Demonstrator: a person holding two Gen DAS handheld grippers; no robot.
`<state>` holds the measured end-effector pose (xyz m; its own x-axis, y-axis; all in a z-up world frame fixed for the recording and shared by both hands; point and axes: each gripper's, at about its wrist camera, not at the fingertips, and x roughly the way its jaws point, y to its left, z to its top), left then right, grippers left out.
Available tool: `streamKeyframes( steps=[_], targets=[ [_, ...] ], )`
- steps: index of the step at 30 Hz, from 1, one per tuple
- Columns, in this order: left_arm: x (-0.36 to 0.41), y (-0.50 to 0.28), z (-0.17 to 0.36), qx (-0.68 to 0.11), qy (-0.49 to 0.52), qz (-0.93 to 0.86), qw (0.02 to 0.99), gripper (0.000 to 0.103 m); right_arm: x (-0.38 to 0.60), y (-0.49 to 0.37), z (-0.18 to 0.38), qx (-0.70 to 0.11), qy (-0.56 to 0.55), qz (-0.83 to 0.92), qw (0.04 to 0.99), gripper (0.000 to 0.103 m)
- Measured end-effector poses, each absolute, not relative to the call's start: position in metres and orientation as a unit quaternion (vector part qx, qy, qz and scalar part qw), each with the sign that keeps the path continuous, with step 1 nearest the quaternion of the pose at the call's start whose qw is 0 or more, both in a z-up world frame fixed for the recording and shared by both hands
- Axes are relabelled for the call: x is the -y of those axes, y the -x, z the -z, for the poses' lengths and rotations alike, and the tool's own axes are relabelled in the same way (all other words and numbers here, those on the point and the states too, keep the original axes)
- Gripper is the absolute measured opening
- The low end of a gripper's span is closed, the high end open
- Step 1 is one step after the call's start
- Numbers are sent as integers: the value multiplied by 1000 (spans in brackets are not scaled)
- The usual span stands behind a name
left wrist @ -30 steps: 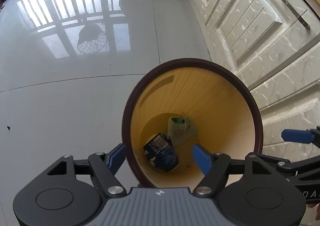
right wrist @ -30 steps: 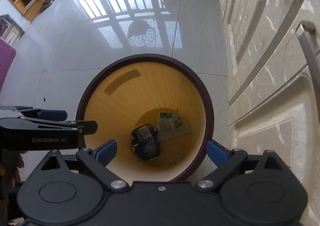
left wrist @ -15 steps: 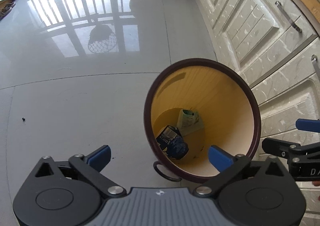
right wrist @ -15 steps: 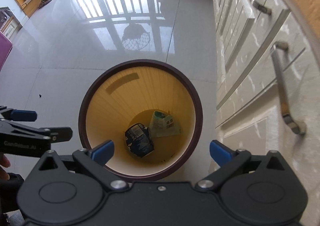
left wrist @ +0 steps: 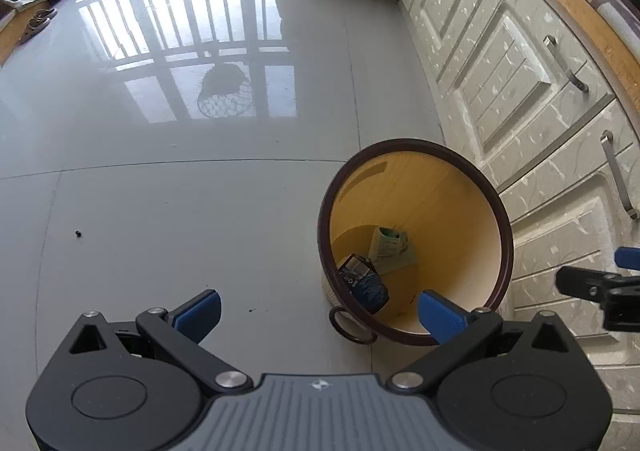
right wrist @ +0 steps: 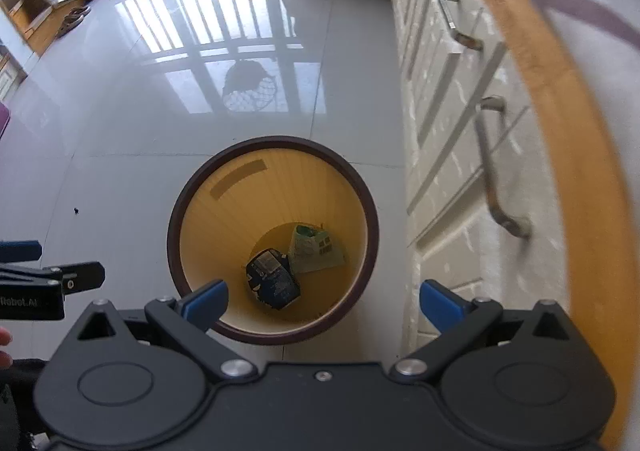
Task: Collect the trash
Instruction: 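Move both open tools back toward the trash on the bench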
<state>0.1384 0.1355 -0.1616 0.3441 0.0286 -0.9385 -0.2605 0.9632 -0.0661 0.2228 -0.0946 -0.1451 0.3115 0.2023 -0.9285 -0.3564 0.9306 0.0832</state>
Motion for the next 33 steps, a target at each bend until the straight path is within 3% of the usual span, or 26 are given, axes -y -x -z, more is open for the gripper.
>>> streamKeyframes(
  steps=[14,33],
  targets=[
    [-132,-113,98,-541,91,-99,831,103,96,-188,77,-530,78,-174,827,102],
    [-107,-46,-11,-436,110,-76,890,103,138,-114,-27,-428,57,-153,889,103]
  ],
)
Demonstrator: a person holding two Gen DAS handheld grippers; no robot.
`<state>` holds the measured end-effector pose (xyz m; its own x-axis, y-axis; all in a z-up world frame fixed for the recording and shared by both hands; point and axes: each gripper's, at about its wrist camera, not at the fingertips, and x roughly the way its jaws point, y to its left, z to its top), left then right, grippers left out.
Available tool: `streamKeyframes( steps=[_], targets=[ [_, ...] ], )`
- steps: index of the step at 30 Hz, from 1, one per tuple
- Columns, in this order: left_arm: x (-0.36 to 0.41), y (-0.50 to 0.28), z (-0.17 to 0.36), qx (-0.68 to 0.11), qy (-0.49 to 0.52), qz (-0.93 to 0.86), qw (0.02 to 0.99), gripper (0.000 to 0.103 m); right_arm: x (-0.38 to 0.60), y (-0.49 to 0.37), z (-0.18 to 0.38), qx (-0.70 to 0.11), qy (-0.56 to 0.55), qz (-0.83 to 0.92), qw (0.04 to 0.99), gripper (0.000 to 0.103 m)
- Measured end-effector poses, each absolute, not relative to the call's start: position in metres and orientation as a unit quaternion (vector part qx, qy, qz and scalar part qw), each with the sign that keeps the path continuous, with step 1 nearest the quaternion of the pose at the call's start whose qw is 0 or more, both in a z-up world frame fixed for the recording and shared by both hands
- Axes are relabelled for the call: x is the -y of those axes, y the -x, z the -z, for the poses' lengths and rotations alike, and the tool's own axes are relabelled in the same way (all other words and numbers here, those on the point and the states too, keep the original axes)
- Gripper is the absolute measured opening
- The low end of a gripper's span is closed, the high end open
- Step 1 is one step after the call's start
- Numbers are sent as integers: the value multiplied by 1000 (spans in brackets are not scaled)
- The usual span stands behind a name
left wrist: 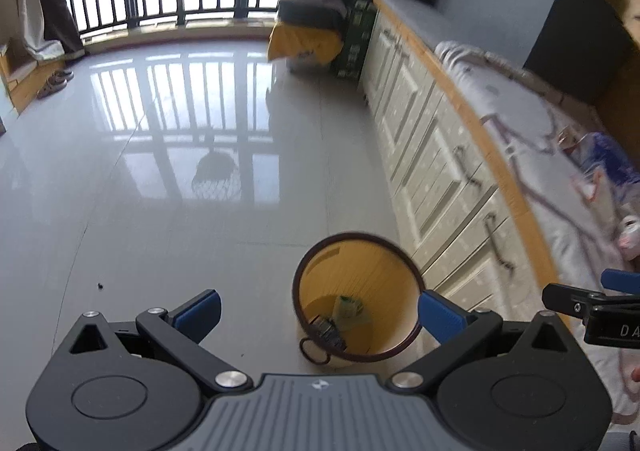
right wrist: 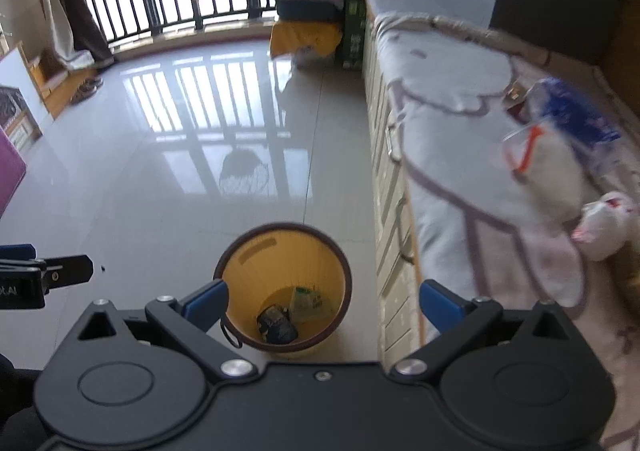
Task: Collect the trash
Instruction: 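Move both open tools back toward the trash on the bench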
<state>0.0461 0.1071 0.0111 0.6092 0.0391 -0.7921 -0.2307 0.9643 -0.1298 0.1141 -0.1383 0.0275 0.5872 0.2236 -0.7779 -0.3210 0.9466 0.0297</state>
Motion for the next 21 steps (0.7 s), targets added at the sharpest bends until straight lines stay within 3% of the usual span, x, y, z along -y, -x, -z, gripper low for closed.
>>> streamKeyframes(
  steps=[21],
  targets=[
    [3,-17,-66,-339,77,11,937,103,270,-29,-70,-301,2,-74,951,103]
  ],
)
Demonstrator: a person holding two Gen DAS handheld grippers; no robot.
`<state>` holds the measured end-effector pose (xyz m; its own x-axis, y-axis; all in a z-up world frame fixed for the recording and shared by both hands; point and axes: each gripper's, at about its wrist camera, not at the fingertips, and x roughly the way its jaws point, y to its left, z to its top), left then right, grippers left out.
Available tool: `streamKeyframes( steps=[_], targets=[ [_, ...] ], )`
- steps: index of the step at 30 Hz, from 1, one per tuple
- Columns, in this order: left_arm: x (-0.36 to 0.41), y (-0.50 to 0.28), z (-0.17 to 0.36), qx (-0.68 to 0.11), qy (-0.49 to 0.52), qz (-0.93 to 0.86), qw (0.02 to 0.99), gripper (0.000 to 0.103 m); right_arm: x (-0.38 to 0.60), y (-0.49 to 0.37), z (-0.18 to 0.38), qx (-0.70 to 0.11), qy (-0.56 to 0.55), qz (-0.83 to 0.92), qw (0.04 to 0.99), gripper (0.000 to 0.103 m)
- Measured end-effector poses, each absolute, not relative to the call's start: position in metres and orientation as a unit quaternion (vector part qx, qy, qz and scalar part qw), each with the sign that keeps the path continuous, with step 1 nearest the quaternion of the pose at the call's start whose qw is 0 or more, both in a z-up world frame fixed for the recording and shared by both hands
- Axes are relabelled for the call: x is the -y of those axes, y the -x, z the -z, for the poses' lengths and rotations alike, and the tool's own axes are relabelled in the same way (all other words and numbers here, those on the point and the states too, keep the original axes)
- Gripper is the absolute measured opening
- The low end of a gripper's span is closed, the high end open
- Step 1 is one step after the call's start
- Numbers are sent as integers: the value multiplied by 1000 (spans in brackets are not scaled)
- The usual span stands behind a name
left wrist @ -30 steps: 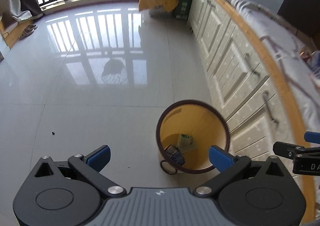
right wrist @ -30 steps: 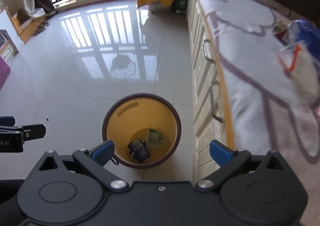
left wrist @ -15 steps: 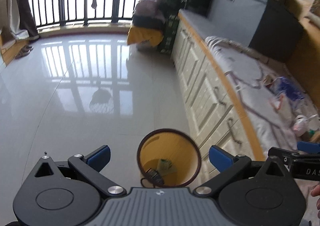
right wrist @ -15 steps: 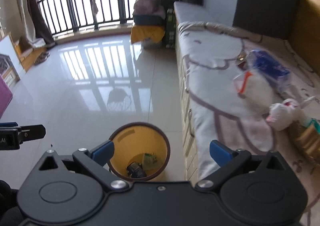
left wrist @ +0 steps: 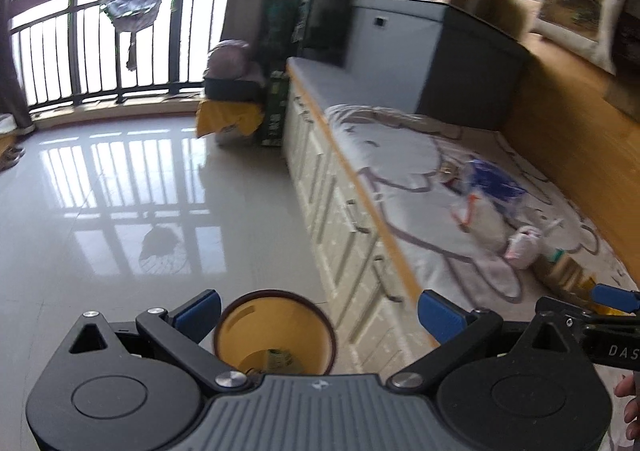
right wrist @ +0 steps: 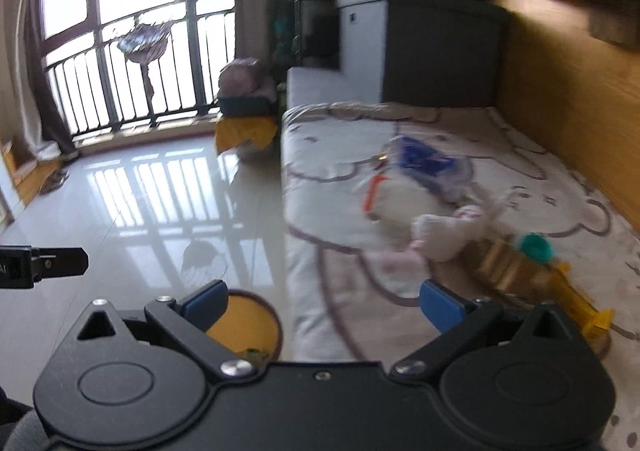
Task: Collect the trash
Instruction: 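Move both open tools back toward the trash on the bench, then grasp the cardboard piece with the left tool while the right tool grasps the yellow box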
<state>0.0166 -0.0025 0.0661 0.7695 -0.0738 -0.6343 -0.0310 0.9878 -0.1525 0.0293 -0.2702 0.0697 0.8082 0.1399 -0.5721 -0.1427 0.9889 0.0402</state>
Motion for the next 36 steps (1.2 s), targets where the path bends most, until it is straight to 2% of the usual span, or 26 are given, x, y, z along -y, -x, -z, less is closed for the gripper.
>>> streamKeyframes(
  steps=[17,26,36],
  targets=[
    [155,-48,-63,-315,52,153,935,103,421,-3,-43,-263,-14,32,964,103],
    [222,-95,-36,-332,167,212,904,103,466,-1,-14,-266,-10,70,961,103],
    [253,-149,29,-382,374,202,821,103,474,-16,12,-249,34,83,964,103]
  ],
)
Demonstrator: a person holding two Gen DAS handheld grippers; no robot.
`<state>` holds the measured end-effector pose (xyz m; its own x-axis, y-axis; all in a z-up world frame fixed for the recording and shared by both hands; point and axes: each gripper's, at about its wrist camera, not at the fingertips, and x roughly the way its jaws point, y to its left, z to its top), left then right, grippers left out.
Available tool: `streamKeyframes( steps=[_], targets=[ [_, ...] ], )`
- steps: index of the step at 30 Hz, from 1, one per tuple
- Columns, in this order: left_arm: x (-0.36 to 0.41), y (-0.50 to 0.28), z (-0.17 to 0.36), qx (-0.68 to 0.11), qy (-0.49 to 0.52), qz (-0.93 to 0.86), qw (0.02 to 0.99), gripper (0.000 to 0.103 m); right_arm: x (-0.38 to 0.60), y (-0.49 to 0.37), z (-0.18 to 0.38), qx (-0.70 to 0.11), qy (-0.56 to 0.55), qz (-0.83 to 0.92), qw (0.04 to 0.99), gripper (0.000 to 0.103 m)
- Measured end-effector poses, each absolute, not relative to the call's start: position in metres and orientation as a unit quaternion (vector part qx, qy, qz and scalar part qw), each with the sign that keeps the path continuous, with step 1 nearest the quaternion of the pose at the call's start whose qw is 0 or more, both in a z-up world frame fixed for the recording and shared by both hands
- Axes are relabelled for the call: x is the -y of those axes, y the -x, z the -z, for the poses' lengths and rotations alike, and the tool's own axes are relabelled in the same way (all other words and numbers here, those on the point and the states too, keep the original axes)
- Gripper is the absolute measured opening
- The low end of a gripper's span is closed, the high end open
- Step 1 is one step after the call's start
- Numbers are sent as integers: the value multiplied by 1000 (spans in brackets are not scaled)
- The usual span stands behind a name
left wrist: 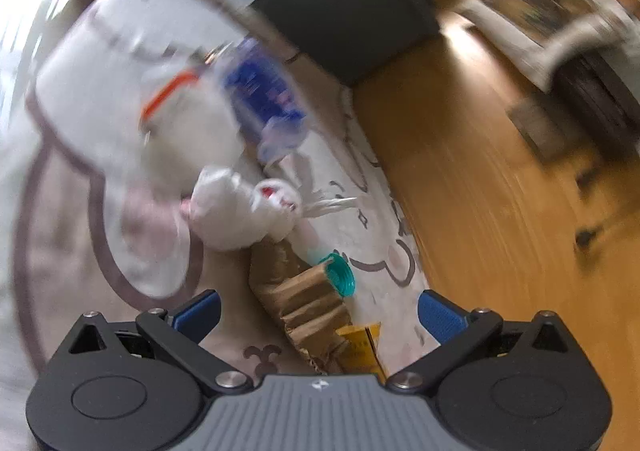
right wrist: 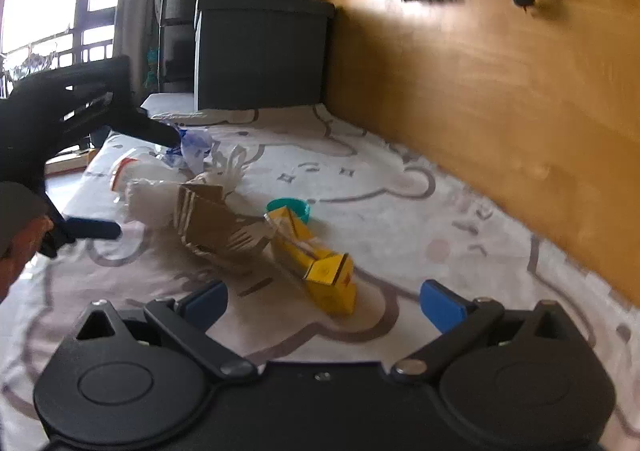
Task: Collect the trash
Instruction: 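Grasp the cardboard piece with the left tool while the right tool grasps the yellow box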
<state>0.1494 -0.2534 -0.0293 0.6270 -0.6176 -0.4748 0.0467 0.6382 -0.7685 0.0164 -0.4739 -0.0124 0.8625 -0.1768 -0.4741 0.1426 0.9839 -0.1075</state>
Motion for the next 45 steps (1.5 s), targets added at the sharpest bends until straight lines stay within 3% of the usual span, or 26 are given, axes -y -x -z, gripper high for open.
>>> streamKeyframes(
  steps=[6,9,13,17,20,22,24,30,31,32,33,45],
  targets=[
    [263,-165,62,-401,423,188,791,102,479,-43,19,-263,69,68,960,103],
    [272,-170,62,-387,407,198,803,100,483,-57,22,-270,68,53,959,96],
    [283,-179,65,-385,375,199,819,85,484,-75,30,-286,76,33,955,83],
    [286,-185,68,-387,368,198,822,76,483,-88,38,-298,80,25,951,78],
    [284,-185,70,-388,360,202,824,69,483,-95,42,-311,76,25,947,62],
    [284,-184,69,-388,353,207,825,67,482,-95,42,-314,76,34,946,43],
    [284,-184,69,-391,345,212,826,64,483,-91,40,-314,65,38,947,37],
    [280,-170,64,-403,307,229,831,56,480,-74,32,-324,26,51,944,34],
    [279,-166,63,-406,299,231,832,35,480,-71,30,-326,21,55,944,34],
    [276,-164,63,-414,292,229,831,19,480,-67,29,-327,13,57,943,34],
    [274,-161,63,-421,288,225,830,12,479,-64,27,-327,6,58,943,34],
    [256,-123,45,-415,231,243,846,12,464,-30,3,-315,-31,63,947,34]
  ],
)
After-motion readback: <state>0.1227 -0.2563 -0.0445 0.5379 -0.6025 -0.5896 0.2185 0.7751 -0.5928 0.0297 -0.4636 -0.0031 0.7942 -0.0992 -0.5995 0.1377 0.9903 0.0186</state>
